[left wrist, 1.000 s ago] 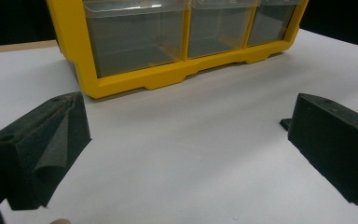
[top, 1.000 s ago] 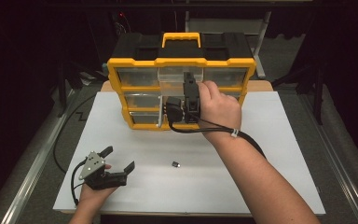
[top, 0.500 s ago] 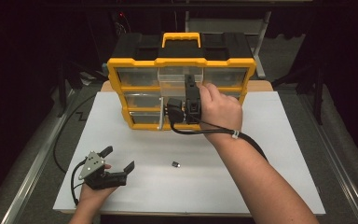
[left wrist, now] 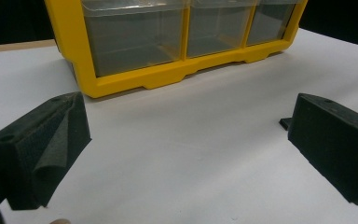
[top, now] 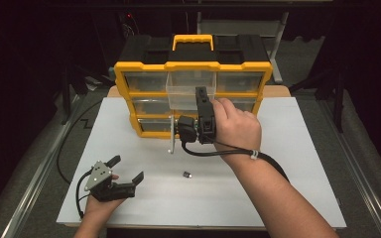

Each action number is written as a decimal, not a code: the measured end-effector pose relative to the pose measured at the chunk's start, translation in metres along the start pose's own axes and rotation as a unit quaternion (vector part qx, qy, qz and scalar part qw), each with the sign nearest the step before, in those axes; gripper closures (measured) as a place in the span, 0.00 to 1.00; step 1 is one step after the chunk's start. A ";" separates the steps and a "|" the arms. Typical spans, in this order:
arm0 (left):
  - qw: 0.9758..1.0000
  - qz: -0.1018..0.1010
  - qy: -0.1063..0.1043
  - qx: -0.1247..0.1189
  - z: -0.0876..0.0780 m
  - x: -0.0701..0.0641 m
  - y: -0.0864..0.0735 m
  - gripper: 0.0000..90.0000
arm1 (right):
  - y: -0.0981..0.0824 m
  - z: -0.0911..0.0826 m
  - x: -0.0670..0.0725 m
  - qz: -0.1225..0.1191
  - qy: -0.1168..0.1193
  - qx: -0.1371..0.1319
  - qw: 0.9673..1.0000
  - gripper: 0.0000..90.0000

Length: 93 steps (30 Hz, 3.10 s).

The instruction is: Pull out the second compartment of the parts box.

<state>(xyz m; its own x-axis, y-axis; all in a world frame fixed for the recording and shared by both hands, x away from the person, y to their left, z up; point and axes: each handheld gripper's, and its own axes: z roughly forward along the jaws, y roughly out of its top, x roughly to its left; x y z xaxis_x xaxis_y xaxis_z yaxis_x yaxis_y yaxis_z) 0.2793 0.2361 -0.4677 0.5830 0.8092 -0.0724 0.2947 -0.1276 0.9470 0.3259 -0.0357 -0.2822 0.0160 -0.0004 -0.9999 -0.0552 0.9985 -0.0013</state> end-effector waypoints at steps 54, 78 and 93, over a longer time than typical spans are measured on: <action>1.000 0.002 0.001 -0.001 -0.001 0.001 0.000 0.00 | -0.006 -0.029 0.012 0.010 -0.020 -0.022 1.000 0.88; 1.000 -0.001 0.000 -0.002 -0.001 0.003 -0.001 0.00 | -0.018 -0.044 0.018 0.034 -0.006 -0.039 0.999 0.62; 1.000 -0.001 0.004 -0.001 -0.001 0.003 -0.001 0.00 | -0.049 -0.053 0.068 0.036 0.048 -0.024 0.998 0.56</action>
<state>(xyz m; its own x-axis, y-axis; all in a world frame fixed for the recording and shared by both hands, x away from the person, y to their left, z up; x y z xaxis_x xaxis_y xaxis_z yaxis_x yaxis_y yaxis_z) 0.2799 0.2389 -0.4687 0.5762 0.8140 -0.0727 0.2952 -0.1243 0.9473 0.2768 -0.0872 -0.3509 -0.0858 0.0627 -0.9943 -0.1009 0.9923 0.0713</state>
